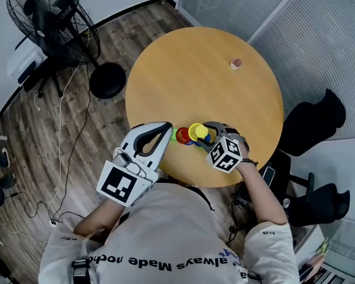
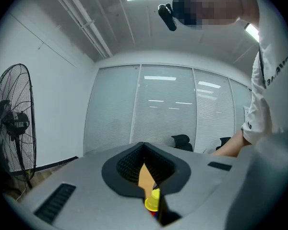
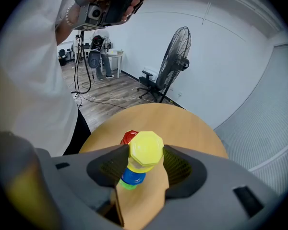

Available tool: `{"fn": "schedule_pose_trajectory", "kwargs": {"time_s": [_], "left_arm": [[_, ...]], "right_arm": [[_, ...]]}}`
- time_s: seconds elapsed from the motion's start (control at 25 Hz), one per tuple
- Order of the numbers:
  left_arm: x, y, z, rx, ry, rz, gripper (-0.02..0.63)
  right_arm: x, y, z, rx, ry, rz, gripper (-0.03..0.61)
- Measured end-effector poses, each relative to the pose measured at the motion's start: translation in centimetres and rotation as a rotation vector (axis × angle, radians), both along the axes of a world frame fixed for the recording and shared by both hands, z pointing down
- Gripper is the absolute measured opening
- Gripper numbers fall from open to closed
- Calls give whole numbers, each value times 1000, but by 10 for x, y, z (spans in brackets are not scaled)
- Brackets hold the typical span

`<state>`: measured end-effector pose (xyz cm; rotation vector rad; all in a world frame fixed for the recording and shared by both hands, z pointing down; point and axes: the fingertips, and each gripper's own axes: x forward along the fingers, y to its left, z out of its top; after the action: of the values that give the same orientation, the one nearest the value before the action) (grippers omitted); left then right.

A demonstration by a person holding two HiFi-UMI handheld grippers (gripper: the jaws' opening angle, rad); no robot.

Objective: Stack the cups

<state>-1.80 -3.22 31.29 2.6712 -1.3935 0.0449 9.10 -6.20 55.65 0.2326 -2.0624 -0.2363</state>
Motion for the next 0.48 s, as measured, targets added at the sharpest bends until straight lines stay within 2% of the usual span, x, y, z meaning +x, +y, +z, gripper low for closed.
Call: {"fn": "schedule_pose_trajectory", "kwargs": {"time_s": [0.2,0.48], "left_arm": [[3,-1,-4,8,20,2,23],[7,2,-2,2,5,9,23]], "right_arm": [[-1,2,3,-14,-12,9,247],[2,4,-8,-30,-67,41,259]]}}
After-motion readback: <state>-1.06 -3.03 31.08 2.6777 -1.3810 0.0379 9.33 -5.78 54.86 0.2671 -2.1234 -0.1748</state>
